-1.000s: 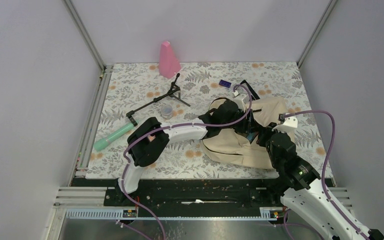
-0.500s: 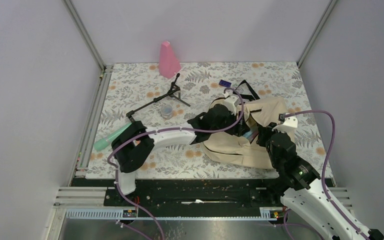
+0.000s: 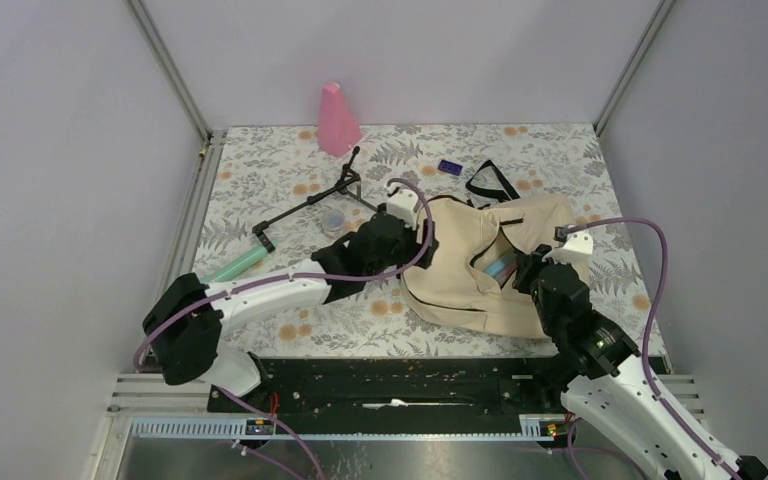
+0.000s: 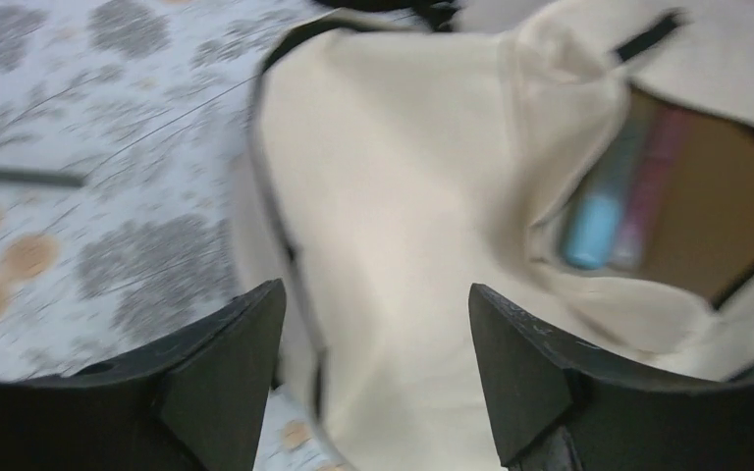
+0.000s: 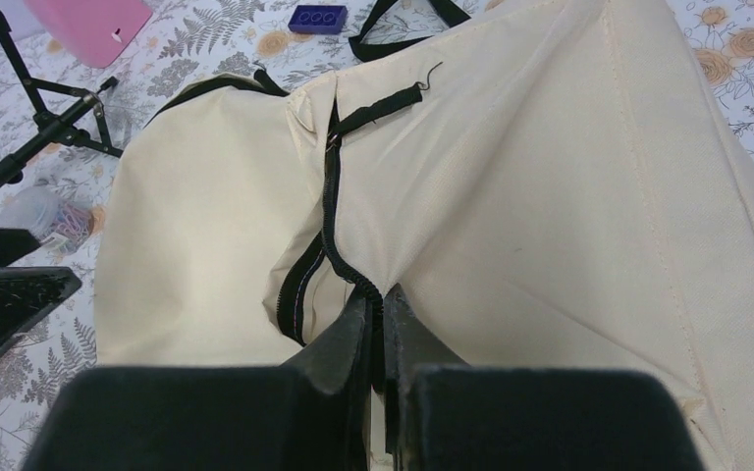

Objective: Pack the student bag
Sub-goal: Place the stationery in the student bag, then pick up the stationery from the center of the board.

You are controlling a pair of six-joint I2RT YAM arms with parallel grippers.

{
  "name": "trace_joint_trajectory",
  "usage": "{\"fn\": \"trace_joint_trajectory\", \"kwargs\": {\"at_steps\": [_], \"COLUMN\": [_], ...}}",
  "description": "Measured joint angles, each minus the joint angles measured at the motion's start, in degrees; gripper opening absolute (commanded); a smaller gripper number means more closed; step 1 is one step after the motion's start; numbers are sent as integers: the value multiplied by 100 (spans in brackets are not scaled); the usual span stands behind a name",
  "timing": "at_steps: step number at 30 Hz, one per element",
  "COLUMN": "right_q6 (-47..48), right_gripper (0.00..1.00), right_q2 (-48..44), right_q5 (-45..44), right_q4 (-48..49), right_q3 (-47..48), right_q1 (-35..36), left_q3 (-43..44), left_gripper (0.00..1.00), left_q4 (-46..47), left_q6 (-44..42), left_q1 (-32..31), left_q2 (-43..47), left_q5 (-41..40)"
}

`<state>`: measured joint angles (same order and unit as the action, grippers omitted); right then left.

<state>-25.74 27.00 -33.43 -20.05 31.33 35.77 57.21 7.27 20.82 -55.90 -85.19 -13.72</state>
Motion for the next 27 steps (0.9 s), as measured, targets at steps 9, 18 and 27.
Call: {"fn": "trace_joint_trajectory", "kwargs": {"at_steps": [9, 18, 27], "right_q6": [44, 109, 153], "right_gripper": [0, 0, 0], "right_q2": [114, 129, 177], "right_q5": [-7, -9, -11], "right_q4": [20, 20, 17], "right_q3": [0, 0, 39], "right_q1": [0, 0, 0], "left_q3": [-881, -1757, -2310], "left_gripper": [84, 96, 97], "left_q4": [-1519, -2249, -2216], "left_q6": [275, 1016, 1346], "left_q1": [1080, 2455, 3130], "left_q2": [599, 870, 1344], "left_q5": [-710, -922, -739]}}
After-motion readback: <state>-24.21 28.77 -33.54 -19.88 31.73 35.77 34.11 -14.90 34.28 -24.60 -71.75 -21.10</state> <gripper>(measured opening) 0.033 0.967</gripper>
